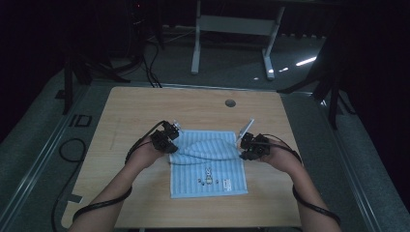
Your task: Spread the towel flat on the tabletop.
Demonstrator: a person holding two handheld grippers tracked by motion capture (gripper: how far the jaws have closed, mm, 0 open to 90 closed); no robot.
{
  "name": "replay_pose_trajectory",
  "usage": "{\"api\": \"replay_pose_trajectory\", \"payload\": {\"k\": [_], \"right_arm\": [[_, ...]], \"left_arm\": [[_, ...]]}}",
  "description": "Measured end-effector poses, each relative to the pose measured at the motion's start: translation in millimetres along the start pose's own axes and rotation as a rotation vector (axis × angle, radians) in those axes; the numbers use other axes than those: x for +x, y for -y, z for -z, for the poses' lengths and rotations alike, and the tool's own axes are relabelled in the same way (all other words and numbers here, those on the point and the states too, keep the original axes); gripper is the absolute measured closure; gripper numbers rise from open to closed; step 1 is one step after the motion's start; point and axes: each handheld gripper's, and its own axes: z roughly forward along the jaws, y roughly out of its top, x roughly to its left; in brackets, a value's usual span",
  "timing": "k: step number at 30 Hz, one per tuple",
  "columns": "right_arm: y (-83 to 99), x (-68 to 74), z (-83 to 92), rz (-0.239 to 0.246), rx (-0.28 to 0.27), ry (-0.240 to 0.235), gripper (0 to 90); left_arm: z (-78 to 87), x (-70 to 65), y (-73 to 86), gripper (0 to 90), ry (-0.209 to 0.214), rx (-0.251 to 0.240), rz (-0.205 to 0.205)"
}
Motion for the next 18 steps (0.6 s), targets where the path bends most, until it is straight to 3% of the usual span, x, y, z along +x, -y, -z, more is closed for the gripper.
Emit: {"api": "replay_pose_trajectory", "payload": {"k": [5,9,12,15,17,18], "right_arm": [[2.7,4.2,-18.0,-0.002,0.023,-0.026,88.9],[7.1,10.4,-31.5,-0.005,0.035,-0.052,87.6],[10.2,12.8,-34.5,-0.024,0.053,-0.049,78.2],[13.6,17.8,-26.2,-0.021,0.031,-0.068,76.0],[14.8,22.3,-18.0,-0.009,0.011,-0.065,76.1],[14.2,27.1,-10.0,0.004,-0.015,-0.065,78.4]], "left_arm": [[-13.6,-1.5,10.2,83.9,0.054,0.02,0.018],[-14.7,0.5,17.1,77.8,0.062,0.027,0.035],[-1.7,1.1,22.4,65.7,0.066,-0.011,0.047],[17.4,-6.3,27.8,59.6,0.06,-0.054,0.027],[28.7,-14.2,30.3,59.7,0.068,-0.083,0.005],[35.0,-24.8,31.5,59.7,0.079,-0.098,-0.032]]}}
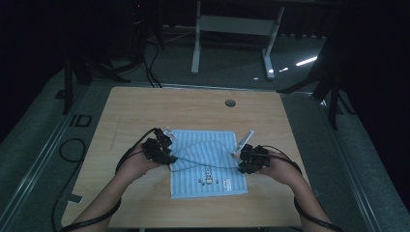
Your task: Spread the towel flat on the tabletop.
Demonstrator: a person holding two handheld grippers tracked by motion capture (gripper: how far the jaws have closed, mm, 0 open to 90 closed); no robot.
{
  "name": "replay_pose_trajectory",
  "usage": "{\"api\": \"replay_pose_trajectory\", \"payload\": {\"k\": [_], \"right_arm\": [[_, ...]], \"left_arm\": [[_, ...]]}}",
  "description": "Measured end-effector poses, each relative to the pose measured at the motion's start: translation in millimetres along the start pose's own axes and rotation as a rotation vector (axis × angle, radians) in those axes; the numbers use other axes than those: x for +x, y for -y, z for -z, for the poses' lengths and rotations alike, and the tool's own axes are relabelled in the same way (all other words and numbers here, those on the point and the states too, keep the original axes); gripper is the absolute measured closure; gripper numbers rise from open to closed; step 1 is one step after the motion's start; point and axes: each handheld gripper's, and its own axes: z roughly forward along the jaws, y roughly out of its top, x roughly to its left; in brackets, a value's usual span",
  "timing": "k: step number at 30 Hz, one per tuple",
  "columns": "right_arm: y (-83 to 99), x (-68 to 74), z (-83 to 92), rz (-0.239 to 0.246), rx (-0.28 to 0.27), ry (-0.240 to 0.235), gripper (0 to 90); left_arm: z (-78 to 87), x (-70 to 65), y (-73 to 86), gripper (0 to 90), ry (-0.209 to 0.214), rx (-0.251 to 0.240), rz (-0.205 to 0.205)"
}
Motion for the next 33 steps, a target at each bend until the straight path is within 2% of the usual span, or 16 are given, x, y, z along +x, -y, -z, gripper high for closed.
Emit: {"api": "replay_pose_trajectory", "payload": {"k": [1,3,5,9,13,15,17,19,22,28,32,33], "right_arm": [[0.0,0.0,0.0,0.0,0.0,0.0,78.4],[-2.2,5.3,3.5,0.011,-0.023,-0.015,80.5],[-5.4,10.2,2.6,0.033,-0.021,-0.027,83.0],[-10.9,15.8,-8.8,0.055,-0.01,-0.04,85.8],[-14.4,14.6,-30.1,0.052,0.023,-0.042,85.8],[-15.2,13.0,-37.3,0.046,0.036,-0.041,85.8],[-15.6,11.2,-44.5,0.049,0.067,-0.017,85.9],[-15.8,8.1,-45.1,0.038,0.06,-0.025,85.9],[-17.1,3.7,-45.8,0.035,0.068,-0.012,85.9],[-22.8,-10.3,-46.9,0.025,0.083,0.005,85.9],[-26.4,-24.9,-47.8,-0.001,0.084,0.008,85.8],[-27.5,-28.3,-47.9,-0.008,0.09,0.01,85.8]], "left_arm": [[0.0,0.0,0.0,60.1,0.0,0.0,0.0],[-1.0,-9.3,-0.3,60.7,0.024,0.004,-0.023],[-6.7,-17.0,-0.3,60.7,0.022,0.02,-0.046],[-23.5,-19.4,0.4,60.7,0.038,0.041,-0.044],[-47.0,-12.7,-0.2,60.7,0.027,0.078,-0.02],[-54.6,-8.8,-1.4,60.8,0.03,0.076,-0.004],[-57.0,-6.7,-3.9,60.8,0.022,0.07,-0.001],[-58.5,-5.7,-7.2,60.7,0.007,0.079,-0.012],[-61.7,-3.9,-13.2,60.7,-0.017,0.09,-0.024],[-69.0,8.2,-26.1,60.7,-0.03,0.089,-0.003],[-75.3,19.8,-36.0,60.7,-0.04,0.081,0.012],[-76.4,22.6,-39.0,60.7,-0.041,0.088,0.004]]}}
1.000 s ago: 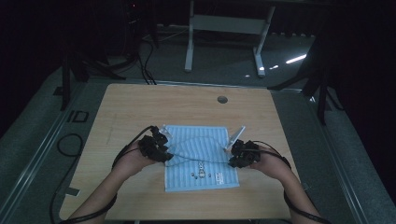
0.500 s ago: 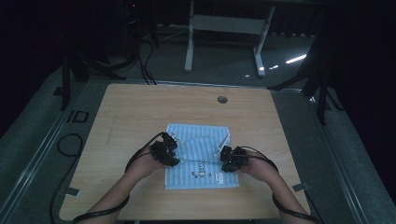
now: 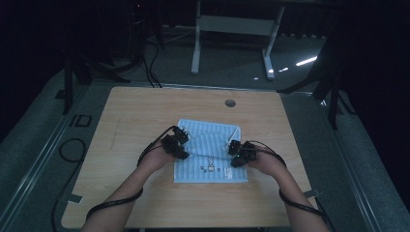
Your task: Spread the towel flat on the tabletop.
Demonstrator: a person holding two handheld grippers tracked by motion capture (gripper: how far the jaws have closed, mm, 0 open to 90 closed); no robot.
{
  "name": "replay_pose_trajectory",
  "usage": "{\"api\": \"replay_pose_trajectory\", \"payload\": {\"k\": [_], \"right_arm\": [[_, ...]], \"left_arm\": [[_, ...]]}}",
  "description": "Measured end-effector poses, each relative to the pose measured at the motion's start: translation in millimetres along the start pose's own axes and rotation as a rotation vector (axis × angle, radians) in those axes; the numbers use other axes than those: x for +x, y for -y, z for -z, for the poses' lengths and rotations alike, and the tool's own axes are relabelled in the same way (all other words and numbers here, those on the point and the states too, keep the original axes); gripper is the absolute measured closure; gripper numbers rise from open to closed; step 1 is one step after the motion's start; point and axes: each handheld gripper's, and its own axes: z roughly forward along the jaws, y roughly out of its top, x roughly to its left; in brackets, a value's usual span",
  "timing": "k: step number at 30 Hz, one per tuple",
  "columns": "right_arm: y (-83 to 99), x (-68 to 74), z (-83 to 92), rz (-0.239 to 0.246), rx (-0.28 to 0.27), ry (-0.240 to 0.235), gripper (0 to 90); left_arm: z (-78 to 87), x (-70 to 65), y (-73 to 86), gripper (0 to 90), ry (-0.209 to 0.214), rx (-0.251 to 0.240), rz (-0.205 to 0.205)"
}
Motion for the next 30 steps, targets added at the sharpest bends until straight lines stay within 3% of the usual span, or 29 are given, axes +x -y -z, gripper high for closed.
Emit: {"api": "replay_pose_trajectory", "payload": {"k": [11,16,19,25,28,30], "right_arm": [[-14.1,-35.0,-2.2,-0.046,0.015,0.011,85.7],[-12.4,-46.5,-2.3,-0.082,-0.012,0.003,85.0],[-10.0,-46.4,1.2,-0.074,-0.001,-0.012,80.3],[3.3,-31.7,36.0,-0.034,-0.073,-0.003,75.8],[9.3,-20.4,48.7,-0.003,-0.099,0.005,72.9],[12.3,-12.3,50.0,0.018,-0.104,-0.004,71.0]], "left_arm": [[-16.5,26.0,-32.6,60.7,-0.065,-0.007,0.053],[-14.2,30.6,-33.3,59.7,-0.04,-0.026,0.077],[1.5,29.3,-29.7,56.6,-0.021,-0.036,0.062],[55.8,27.9,-7.7,52.2,-0.04,-0.084,0.029],[76.4,13.6,2.6,49.9,-0.029,-0.1,-0.024],[78.9,-0.2,5.7,50.0,-0.012,-0.105,-0.066]]}}
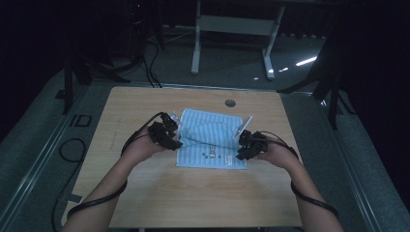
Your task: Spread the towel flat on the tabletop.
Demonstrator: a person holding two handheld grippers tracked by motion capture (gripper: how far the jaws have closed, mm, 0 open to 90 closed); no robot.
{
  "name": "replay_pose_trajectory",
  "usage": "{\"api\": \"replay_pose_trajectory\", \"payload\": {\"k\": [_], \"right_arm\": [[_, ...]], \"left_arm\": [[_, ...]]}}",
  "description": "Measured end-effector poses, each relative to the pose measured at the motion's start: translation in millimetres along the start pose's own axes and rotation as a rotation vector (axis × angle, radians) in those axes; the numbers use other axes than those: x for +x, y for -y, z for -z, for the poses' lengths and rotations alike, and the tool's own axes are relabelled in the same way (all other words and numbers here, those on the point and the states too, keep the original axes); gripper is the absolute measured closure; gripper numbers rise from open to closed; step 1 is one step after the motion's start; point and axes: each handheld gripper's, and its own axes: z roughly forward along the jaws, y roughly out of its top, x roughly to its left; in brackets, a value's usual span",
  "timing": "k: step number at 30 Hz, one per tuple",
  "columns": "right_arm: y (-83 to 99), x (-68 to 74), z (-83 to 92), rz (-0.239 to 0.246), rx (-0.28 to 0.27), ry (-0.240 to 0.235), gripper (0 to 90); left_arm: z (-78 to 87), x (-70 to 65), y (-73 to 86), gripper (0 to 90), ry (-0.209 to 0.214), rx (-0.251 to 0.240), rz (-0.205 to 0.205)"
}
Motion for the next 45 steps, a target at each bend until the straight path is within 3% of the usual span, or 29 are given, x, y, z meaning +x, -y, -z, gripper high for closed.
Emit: {"api": "replay_pose_trajectory", "payload": {"k": [4,6,8,11,16,23,26,29,32,34,36,41,45], "right_arm": [[4.3,7.5,-12.3,0.021,0.023,0.009,65.8],[7.0,6.9,-20.0,0.01,0.039,-0.001,64.9],[9.7,7.5,-26.6,0.013,0.048,-0.009,63.6],[12.6,10.1,-33.6,0.021,0.065,-0.011,62.8],[15.2,13.6,-43.6,0.043,0.113,0.012,62.4],[13.8,16.7,-45.0,0.05,0.105,0.027,78.0],[12.4,17.7,-45.5,0.048,0.108,0.042,81.4],[12.2,19.6,-45.8,0.048,0.104,0.051,83.0],[12.5,20.3,-45.7,0.045,0.101,0.053,83.4],[12.6,20.0,-45.5,0.051,0.102,0.048,83.8],[13.0,19.6,-43.3,0.049,0.097,0.035,84.0],[11.4,21.0,-17.3,0.051,0.037,0.036,84.3],[12.5,33.8,14.6,0.079,-0.024,0.061,84.3]], "left_arm": [[-22.6,-21.3,-0.6,49.9,0.056,0.027,-0.07],[-39.4,-26.3,-0.6,49.9,0.074,0.047,-0.081],[-54.4,-26.9,0.7,49.9,0.093,0.062,-0.078],[-70.5,-24.9,4.6,50.1,0.087,0.08,-0.074],[-83.8,-20.2,11.3,50.3,0.087,0.091,-0.062],[-88.5,-22.1,17.0,54.0,0.096,0.074,-0.039],[-88.6,-27.4,15.8,63.6,0.099,0.066,-0.054],[-89.0,-35.2,13.5,81.8,0.108,0.068,-0.08],[-89.4,-41.2,11.1,85.5,0.077,0.072,-0.09],[-89.0,-40.1,10.1,85.9,0.089,0.087,-0.065],[-84.6,-40.1,7.6,85.9,0.1,0.11,-0.076],[-45.5,-33.3,-3.6,85.8,0.108,0.061,-0.054],[-7.2,-41.1,-2.3,85.7,0.118,0.009,-0.065]]}}
